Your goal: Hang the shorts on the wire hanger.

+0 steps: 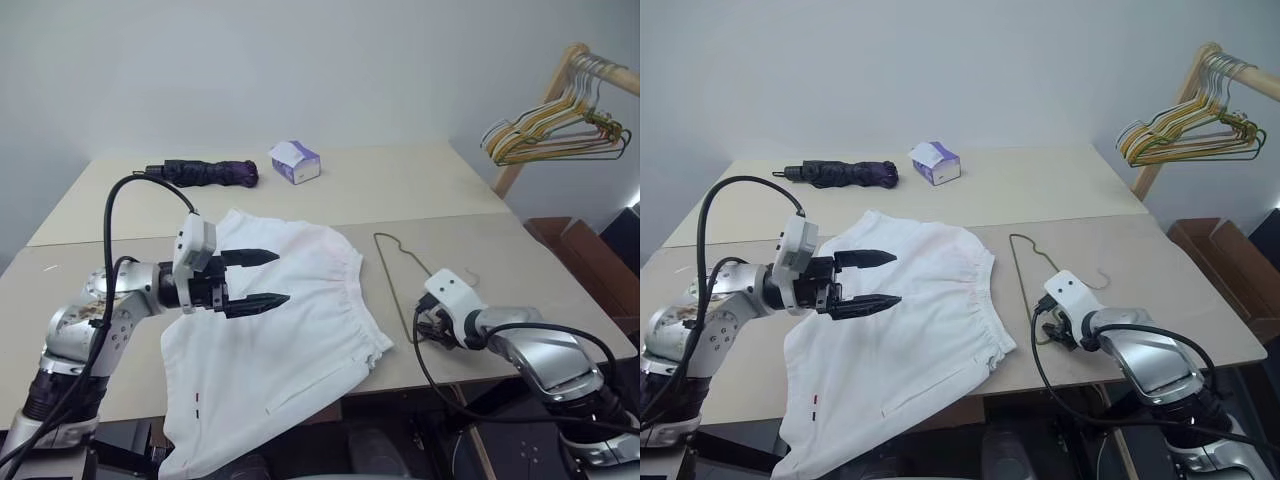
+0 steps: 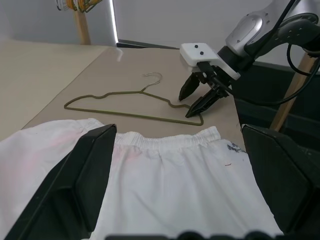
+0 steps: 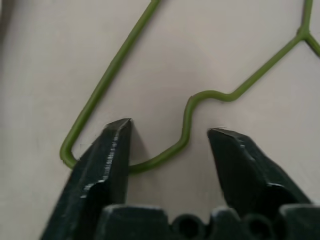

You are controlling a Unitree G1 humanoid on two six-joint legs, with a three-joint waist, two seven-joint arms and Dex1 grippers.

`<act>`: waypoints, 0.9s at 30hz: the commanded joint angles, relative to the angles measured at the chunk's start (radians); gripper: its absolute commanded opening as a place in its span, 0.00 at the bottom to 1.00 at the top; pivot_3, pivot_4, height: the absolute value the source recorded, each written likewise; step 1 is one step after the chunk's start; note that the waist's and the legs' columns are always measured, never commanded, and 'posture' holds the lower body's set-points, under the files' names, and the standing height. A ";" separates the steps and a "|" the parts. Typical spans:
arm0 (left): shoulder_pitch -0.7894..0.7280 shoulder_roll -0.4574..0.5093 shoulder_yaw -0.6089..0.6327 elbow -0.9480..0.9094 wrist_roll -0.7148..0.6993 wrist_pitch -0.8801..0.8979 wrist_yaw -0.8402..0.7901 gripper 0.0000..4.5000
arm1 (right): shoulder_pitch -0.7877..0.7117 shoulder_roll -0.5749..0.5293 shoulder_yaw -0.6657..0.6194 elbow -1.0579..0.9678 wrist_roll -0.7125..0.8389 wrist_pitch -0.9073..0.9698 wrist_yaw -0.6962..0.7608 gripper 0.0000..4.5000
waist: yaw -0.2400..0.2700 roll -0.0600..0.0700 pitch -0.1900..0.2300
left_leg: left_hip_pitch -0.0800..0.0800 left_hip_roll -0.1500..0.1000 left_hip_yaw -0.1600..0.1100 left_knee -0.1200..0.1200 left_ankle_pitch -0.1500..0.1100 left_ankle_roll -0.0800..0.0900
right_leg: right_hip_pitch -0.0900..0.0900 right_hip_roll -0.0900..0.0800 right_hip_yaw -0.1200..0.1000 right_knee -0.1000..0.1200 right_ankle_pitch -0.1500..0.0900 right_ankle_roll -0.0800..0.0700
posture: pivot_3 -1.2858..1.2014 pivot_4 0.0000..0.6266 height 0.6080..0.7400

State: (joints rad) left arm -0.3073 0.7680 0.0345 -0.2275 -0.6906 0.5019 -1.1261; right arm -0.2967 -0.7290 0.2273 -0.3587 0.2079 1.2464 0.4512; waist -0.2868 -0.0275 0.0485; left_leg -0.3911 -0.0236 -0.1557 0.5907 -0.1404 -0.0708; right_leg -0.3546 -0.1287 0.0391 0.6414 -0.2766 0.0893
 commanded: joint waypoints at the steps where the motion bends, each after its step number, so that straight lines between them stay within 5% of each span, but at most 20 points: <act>1: -0.008 0.011 0.035 -0.023 -0.006 -0.007 -0.017 0.96 | -0.014 -0.023 0.001 0.051 -0.046 0.012 -0.033 0.37 | 0.002 0.000 0.000 | 0.000 0.000 0.000 0.000 0.000 0.000 | 0.000 0.000 0.000 0.000 0.000 0.000 | 0.40 0.00 1.00; 6: -0.042 0.024 0.023 0.011 0.002 -0.004 -0.066 0.96 | -0.066 -0.035 0.015 0.125 -0.083 -0.045 -0.035 0.01 | 0.003 0.000 0.000 | -0.002 -0.001 -0.001 0.000 0.000 0.001 | -0.002 0.000 0.000 0.000 0.000 0.000 | 0.39 0.00 1.00; 12: -0.105 0.030 -0.011 0.092 0.046 -0.042 -0.164 0.96 | -0.100 -0.066 0.014 0.160 -0.133 -0.159 -0.017 0.01 | -0.005 0.003 0.002 | -0.004 -0.001 -0.001 0.000 0.001 0.001 | -0.004 0.000 0.000 0.000 0.000 0.000 | 0.39 0.00 1.00; 19: -0.272 -0.029 -0.034 0.283 0.116 -0.091 -0.190 0.96 | -0.025 -0.161 -0.031 0.138 -0.342 -0.819 -0.124 0.01 | -0.027 0.005 0.002 | -0.014 -0.002 0.000 0.001 0.005 0.008 | -0.015 0.000 0.000 0.002 0.005 0.009 | 0.38 0.00 1.00; 27: -0.517 -0.030 -0.080 0.491 0.137 0.082 -0.263 0.96 | -0.018 -0.328 -0.006 0.323 -0.758 -1.570 -0.433 0.01 | -0.084 0.005 0.002 | -0.014 -0.003 0.000 0.001 0.005 0.008 | -0.015 -0.001 0.001 0.002 0.005 0.010 | 0.36 0.00 1.00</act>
State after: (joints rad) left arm -0.7855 0.7383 -0.0486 0.2378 -0.5512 0.5719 -1.3583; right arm -0.2957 -1.0347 0.2475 -0.0575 -0.4807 -0.2087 0.0910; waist -0.3706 -0.0221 0.0505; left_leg -0.4050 -0.0270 -0.1556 0.5918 -0.1355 -0.0632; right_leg -0.3692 -0.1301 0.0398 0.6432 -0.2716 0.0993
